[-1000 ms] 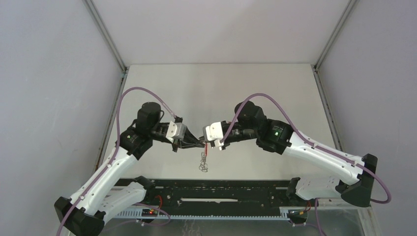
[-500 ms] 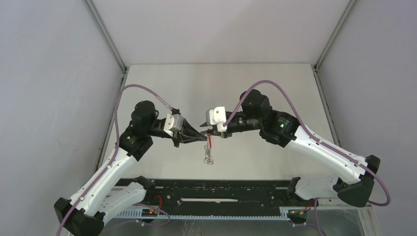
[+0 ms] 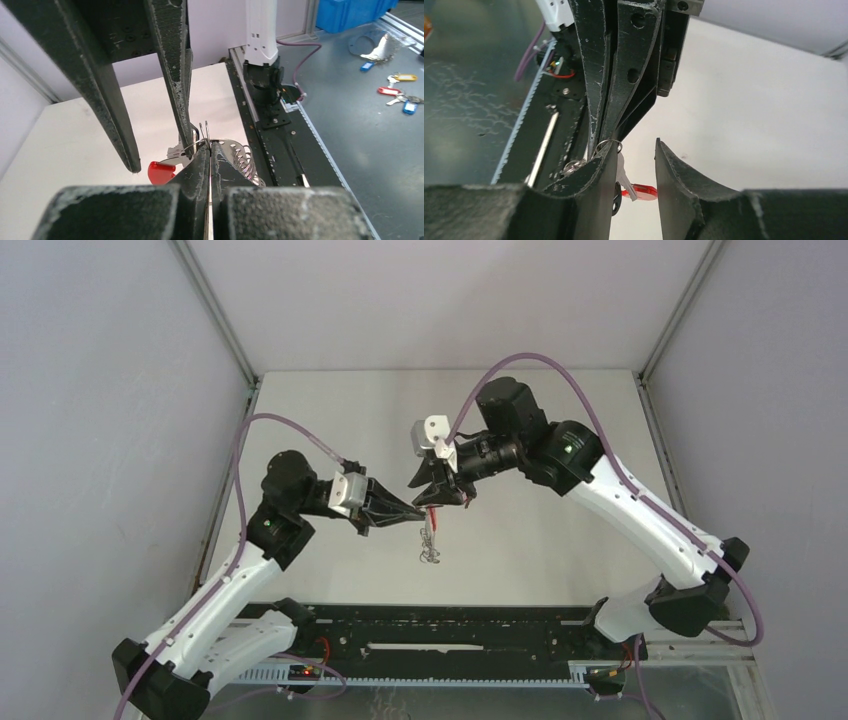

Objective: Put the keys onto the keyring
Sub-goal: Insert the key onto the keyring.

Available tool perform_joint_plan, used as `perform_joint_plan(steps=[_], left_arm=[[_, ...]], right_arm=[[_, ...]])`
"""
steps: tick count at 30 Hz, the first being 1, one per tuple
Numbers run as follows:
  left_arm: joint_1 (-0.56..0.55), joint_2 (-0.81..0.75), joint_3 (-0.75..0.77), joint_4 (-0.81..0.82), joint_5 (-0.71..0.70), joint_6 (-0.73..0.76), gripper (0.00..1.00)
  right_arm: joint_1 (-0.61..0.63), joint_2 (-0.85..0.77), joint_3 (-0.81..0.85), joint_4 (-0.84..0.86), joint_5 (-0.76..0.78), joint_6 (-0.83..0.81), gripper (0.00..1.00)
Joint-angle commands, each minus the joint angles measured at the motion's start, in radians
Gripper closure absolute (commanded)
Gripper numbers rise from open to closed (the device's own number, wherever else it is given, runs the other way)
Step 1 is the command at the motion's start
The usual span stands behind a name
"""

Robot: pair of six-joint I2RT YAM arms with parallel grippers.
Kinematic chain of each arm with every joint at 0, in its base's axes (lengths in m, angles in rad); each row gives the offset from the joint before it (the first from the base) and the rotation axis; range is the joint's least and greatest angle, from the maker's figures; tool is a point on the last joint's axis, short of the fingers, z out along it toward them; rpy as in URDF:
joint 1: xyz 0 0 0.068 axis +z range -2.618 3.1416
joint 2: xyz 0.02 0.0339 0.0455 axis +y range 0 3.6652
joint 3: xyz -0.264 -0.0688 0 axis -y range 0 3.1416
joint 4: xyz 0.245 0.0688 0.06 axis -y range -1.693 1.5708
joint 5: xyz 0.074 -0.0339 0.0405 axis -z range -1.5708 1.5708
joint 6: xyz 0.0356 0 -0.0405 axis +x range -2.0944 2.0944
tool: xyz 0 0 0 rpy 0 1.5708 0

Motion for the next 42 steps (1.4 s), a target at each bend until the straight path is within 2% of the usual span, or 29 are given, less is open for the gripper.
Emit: perform_joint_plan(steps=[1,11,21,22,25,28,33,42], left_arm=[[-0.008,-0.021,-0.023,0.072,0.011,0.012,1.00],[-0.030,-0.052,-0.039,0.056,0.053,0.059,1.00],[-0.054,-0.102,-0.049,0.058,0.048,0.093,1.00],[-0.055,-0.109,-0.055,0.067,0.040,0.092,1.00],[-0.060,-0.128,-0.075,0.101,0.021,0.084,1.00],[-0.061,-0.125,-0.085,0.137,0.011,0.066,1.00],[-0.062,-0.110,-0.100,0.218,-0.011,0.012,1.00],[-0.062,-0.121,-0.100,0.227,0.000,0.006,1.00]], right_arm=[[0.011,0.045,0.070,-0.227,-0.150,-0.017,0.57],[0.016,0.129,0.170,-0.308,-0.209,0.053,0.56],[0.012,0.184,0.245,-0.328,-0.218,0.195,0.54],[0.010,0.188,0.252,-0.329,-0.219,0.212,0.53],[0.011,0.184,0.233,-0.333,-0.245,0.217,0.38],[0.011,0.167,0.208,-0.304,-0.260,0.226,0.32],[-0.021,0.144,0.176,-0.242,-0.298,0.267,0.29],[-0.042,0.170,0.169,-0.229,-0.358,0.287,0.24]])
